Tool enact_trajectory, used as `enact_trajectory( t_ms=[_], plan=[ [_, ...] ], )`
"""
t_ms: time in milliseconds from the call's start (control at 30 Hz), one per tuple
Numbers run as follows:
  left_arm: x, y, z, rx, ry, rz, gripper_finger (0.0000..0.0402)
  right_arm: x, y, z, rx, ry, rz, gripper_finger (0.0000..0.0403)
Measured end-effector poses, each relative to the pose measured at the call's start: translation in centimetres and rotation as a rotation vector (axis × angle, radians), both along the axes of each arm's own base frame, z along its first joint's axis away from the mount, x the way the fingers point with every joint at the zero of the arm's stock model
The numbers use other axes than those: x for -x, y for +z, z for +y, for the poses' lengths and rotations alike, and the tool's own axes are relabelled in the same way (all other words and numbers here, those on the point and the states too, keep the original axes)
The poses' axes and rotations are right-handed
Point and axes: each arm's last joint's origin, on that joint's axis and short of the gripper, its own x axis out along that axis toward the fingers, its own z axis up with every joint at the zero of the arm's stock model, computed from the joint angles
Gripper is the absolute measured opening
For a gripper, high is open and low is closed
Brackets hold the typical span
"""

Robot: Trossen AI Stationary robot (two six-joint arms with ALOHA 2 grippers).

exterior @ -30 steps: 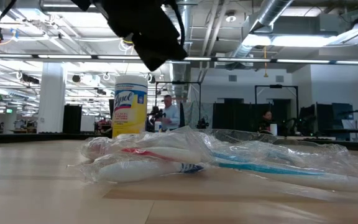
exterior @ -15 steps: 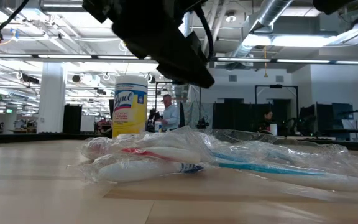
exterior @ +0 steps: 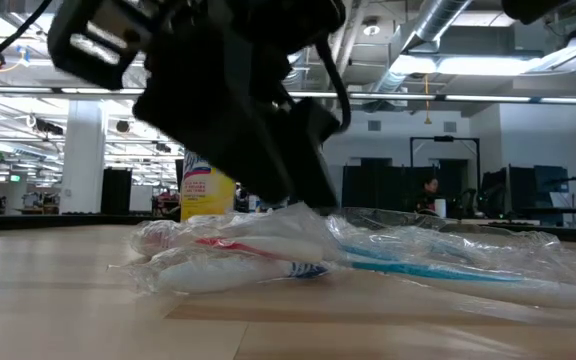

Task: Pick & Place Travel size toiletries
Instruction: Put the blue toothbrush into the right red basket

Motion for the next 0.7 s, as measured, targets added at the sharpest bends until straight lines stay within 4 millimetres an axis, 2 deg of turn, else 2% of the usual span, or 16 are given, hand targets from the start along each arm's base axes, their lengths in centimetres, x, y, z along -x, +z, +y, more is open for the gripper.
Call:
enact_trajectory(
  t_ms=[233,700],
  plan=[
    [-0.1,-1.3,-0.1,-0.043,0.062,0.021,0.0202,0.1,0.0,0.3,0.011,0.004,-0.004,0.0139],
    [-0.4,0.1,1.1,-0.005,0.132,0.011,0.0164,0.4,0.1,1.1,0.026,0.011,-0.015,0.0141]
  ],
)
